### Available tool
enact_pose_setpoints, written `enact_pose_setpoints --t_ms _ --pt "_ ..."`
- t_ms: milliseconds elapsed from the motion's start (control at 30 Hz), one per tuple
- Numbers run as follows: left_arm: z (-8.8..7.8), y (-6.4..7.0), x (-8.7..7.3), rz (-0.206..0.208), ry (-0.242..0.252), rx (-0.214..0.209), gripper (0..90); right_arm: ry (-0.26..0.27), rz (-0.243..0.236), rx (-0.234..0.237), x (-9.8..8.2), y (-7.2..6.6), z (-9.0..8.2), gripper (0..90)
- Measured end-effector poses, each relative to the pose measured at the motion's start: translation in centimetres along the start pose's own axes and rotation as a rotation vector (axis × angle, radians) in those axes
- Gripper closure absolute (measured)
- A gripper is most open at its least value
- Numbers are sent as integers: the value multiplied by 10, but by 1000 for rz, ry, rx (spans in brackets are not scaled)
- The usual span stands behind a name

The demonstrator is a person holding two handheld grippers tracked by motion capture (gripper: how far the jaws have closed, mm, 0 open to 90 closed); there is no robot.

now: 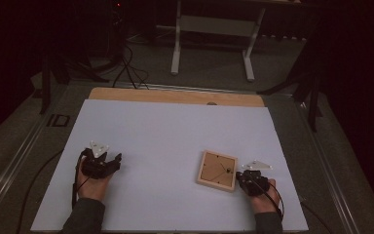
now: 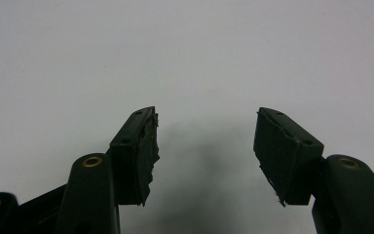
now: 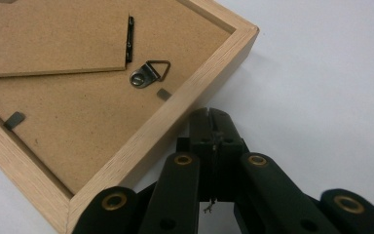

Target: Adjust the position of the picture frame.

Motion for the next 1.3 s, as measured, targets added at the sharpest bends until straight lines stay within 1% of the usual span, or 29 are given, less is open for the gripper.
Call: enact_pose_setpoints --t_ms 200,367,700,800,900,1000,1200,1300 --pt "0 1 0 3 -1 -8 420 -1 -16 1 2 -5 2 895" --pt "0 2 0 15 -6 -12 420 0 -20 3 3 -7 3 895" --pt "1 5 0 24 -5 -15 420 7 -29 3 6 -11 4 895" --pt "0 9 1 68 -8 9 420 7 -33 5 7 -14 5 895" --pt "0 14 2 103 -7 10 420 6 -39 8 7 -17 5 895" --pt "0 17 3 121 -9 5 420 4 -48 13 8 -20 6 895" --pt "0 15 2 97 -7 -5 420 2 -56 22 11 -27 9 895" --pt "1 15 2 98 -10 -10 420 1 -65 34 12 -32 11 894"
Point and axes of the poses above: each handheld gripper's, and its own axes: z roughly forward along the jaws, x roughly out of its top, y roughly to its right, the point moved 4 cm from there along z, roughly forward along the jaws, and after that the axes turned 10 degrees about z, right-handed, at the moved point
